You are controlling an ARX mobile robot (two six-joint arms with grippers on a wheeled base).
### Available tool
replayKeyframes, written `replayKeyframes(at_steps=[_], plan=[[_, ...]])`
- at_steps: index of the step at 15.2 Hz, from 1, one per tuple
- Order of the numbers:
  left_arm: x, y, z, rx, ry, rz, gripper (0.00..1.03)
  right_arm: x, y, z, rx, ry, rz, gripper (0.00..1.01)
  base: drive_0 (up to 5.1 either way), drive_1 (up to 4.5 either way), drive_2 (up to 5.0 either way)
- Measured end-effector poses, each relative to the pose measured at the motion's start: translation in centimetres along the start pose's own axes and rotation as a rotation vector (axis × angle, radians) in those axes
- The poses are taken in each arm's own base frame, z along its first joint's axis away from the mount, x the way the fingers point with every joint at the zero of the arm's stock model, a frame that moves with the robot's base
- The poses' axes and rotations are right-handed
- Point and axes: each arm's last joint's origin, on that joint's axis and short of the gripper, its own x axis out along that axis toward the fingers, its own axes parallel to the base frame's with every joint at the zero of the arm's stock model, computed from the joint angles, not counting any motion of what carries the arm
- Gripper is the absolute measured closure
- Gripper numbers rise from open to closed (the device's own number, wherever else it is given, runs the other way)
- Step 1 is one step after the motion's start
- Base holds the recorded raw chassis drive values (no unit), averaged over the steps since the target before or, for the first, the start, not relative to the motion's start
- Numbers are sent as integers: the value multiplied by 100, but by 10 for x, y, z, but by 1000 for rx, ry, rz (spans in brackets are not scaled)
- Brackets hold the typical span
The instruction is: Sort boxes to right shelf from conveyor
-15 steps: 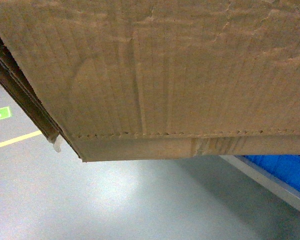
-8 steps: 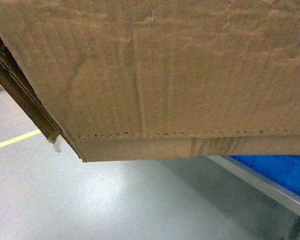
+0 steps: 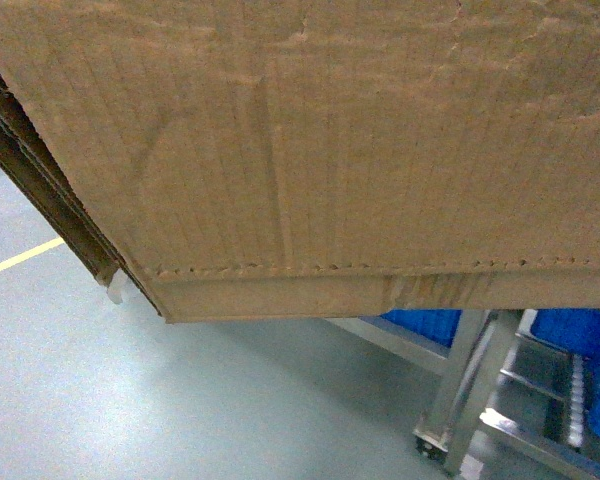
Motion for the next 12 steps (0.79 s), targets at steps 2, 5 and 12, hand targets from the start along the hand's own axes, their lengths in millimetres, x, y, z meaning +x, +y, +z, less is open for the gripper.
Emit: replayKeyframes(at_steps=[2, 5, 12], plan=[[0, 0, 0, -1, 4, 2, 99, 0, 0, -1, 0, 6, 1, 98, 293, -559, -210], [0, 0, 0, -1, 1, 1, 99, 0, 0, 0, 0, 3, 0, 98, 293, -559, -210], [0, 0, 0, 1, 1, -1, 99, 0, -1, 0, 1, 2, -2, 98, -55, -238, -163]])
